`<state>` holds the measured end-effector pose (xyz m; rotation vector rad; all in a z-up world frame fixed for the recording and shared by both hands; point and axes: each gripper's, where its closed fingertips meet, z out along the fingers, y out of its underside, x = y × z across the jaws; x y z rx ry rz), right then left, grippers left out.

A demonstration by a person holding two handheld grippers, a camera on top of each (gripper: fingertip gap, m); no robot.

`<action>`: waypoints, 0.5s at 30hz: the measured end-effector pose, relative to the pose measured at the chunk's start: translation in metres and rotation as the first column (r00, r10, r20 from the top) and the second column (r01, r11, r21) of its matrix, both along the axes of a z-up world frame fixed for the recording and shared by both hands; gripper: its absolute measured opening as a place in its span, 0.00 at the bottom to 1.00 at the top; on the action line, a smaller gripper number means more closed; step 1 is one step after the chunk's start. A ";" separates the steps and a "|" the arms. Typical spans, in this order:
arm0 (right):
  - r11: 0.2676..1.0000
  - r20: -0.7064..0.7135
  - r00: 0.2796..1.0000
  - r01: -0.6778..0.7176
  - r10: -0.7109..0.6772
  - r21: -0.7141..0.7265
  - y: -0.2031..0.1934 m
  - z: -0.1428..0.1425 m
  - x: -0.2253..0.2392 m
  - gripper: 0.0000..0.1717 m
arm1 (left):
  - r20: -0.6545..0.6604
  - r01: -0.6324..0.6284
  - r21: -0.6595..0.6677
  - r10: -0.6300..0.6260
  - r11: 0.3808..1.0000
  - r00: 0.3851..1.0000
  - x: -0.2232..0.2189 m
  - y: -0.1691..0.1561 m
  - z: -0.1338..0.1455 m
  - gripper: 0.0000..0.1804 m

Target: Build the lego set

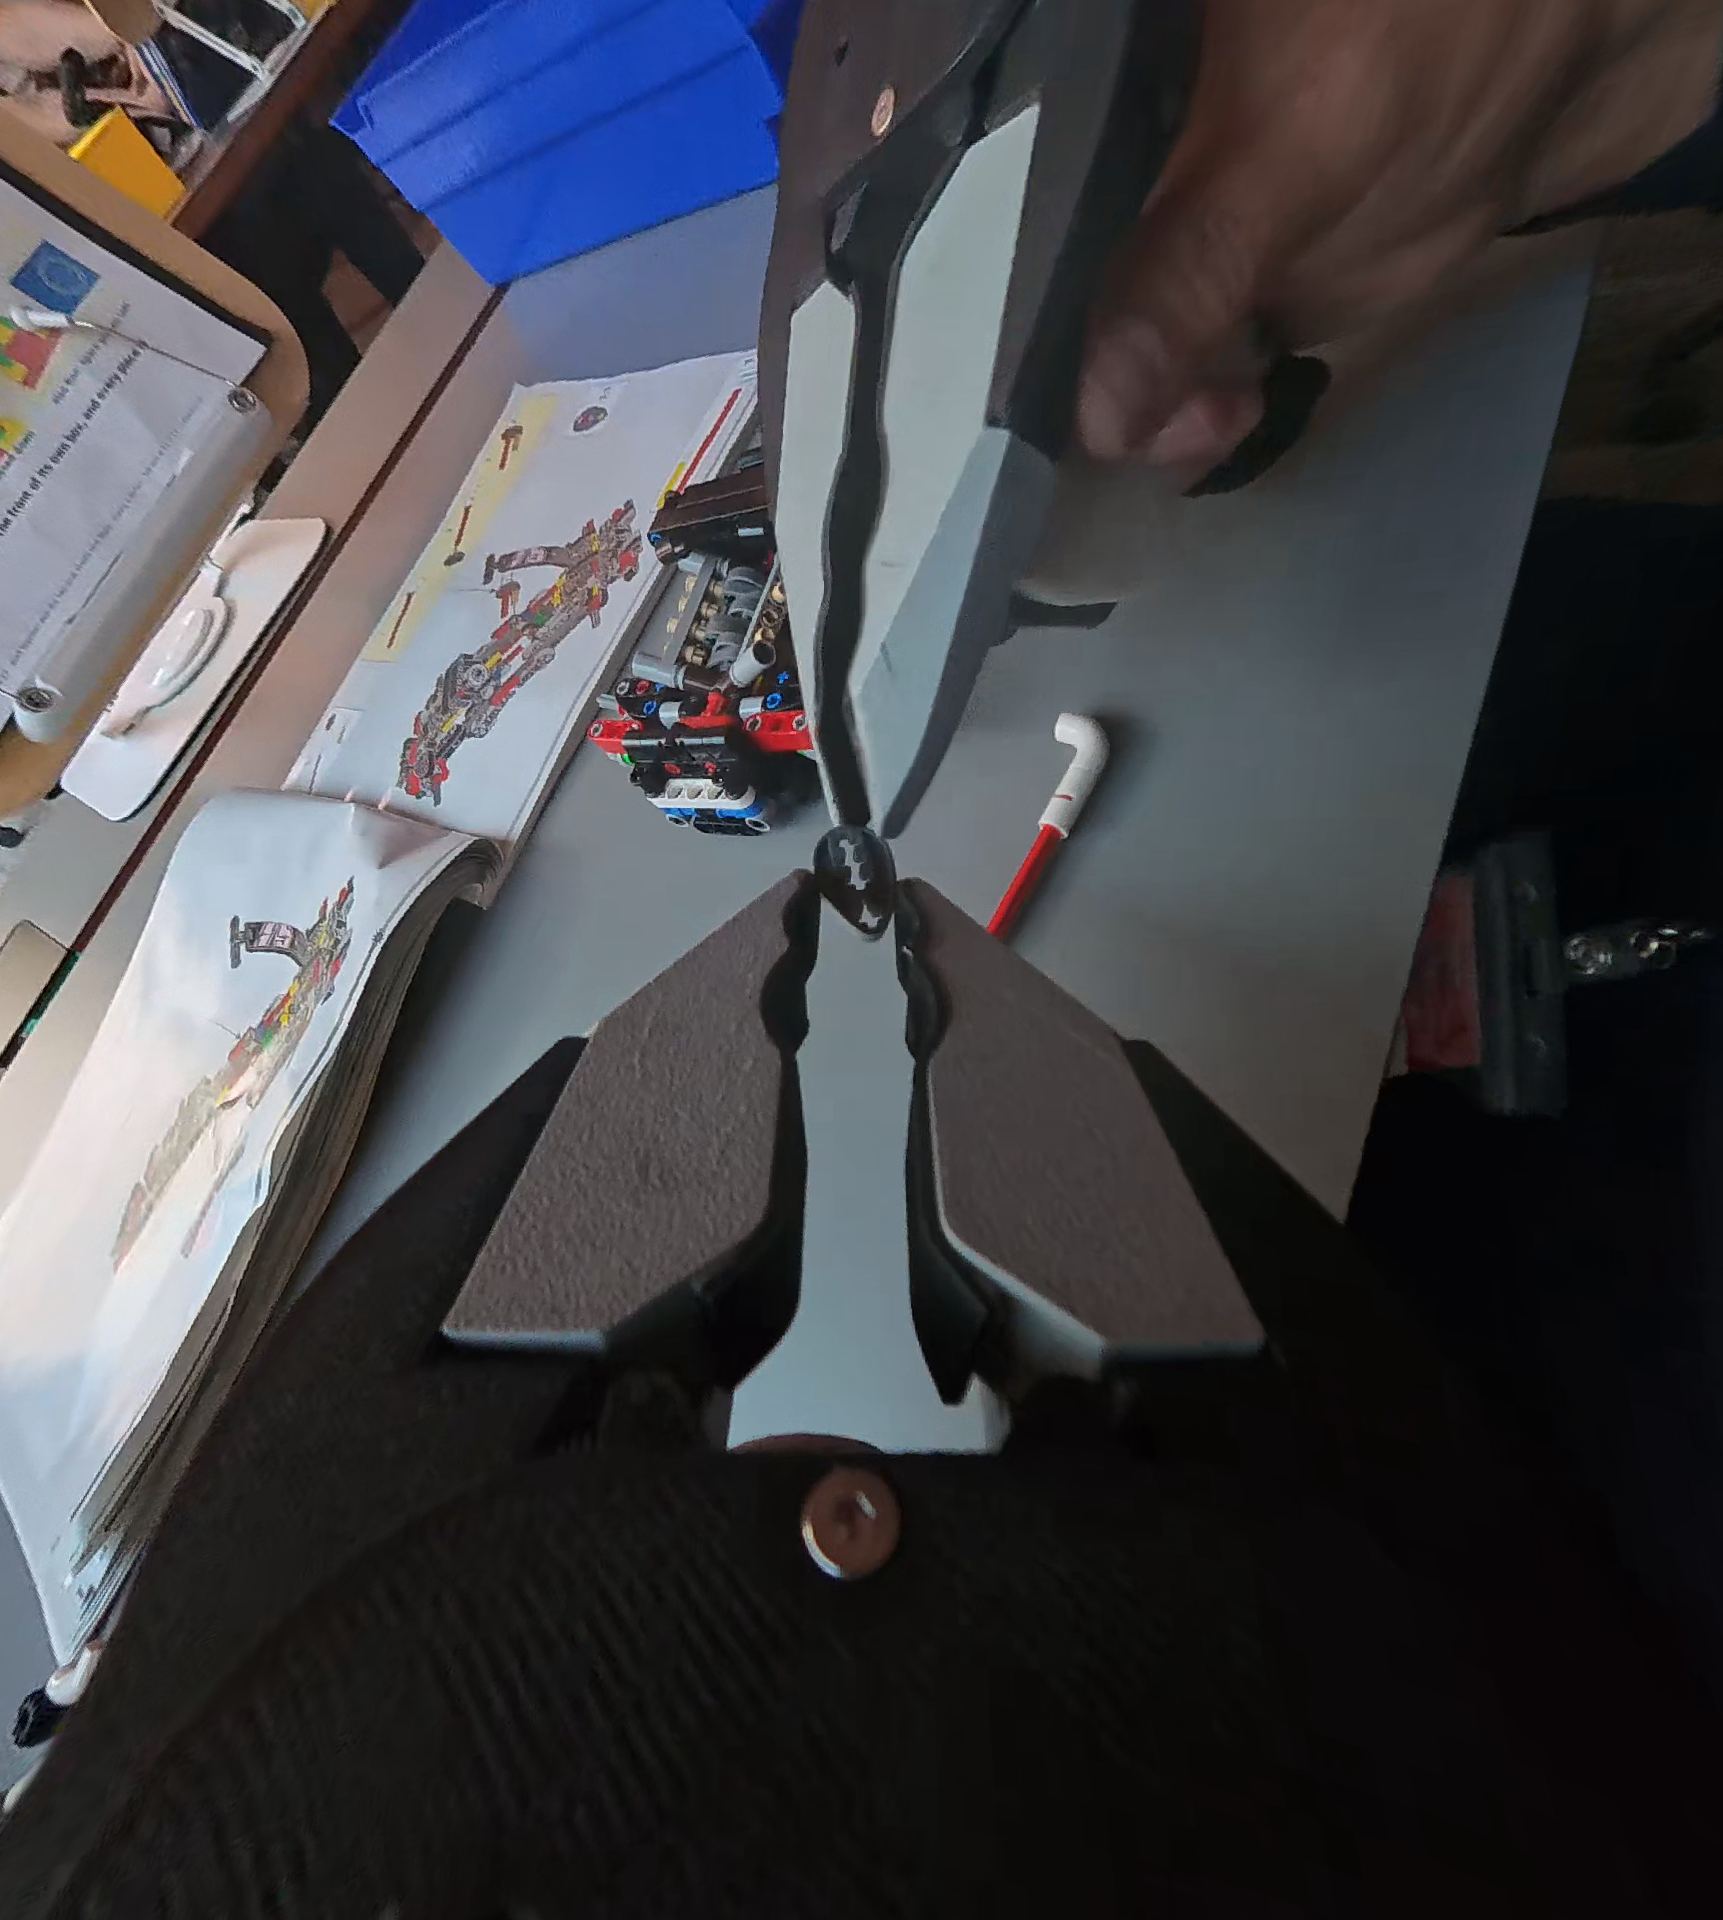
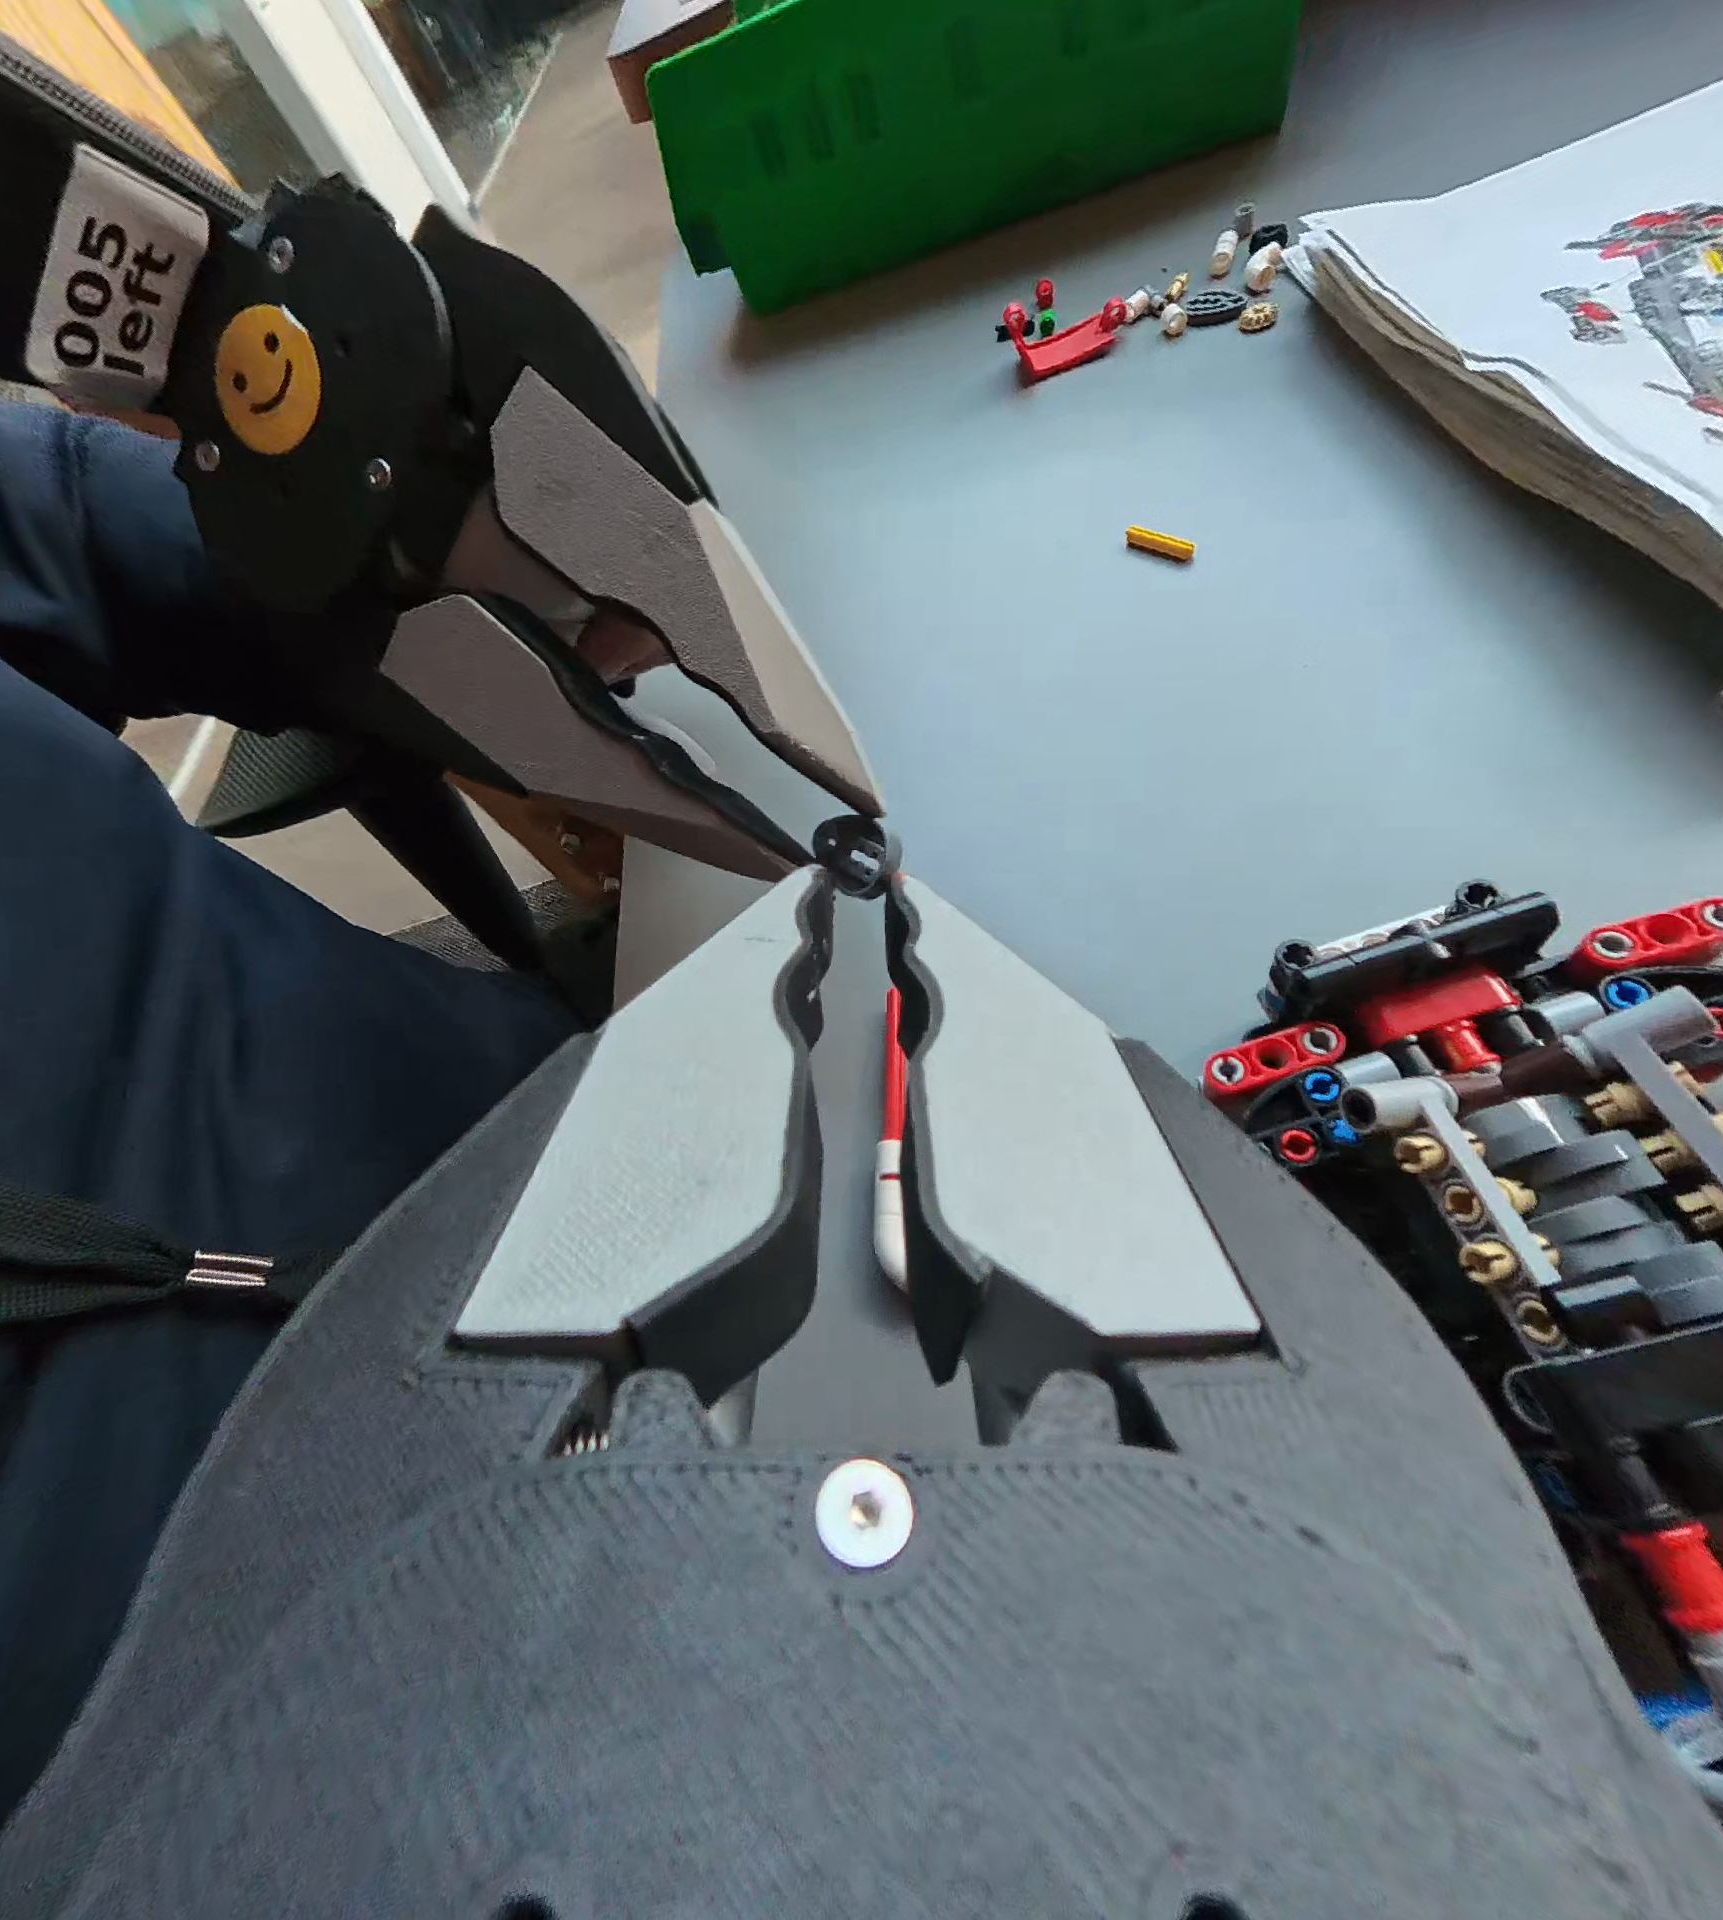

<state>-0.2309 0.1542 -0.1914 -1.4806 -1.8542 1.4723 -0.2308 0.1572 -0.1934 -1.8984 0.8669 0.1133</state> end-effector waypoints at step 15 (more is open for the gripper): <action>0.972 -0.049 0.997 -0.068 0.058 -0.224 0.000 0.022 -0.008 0.01 | 0.029 -0.013 0.152 0.009 0.988 1.000 -0.004 0.000 0.026 0.06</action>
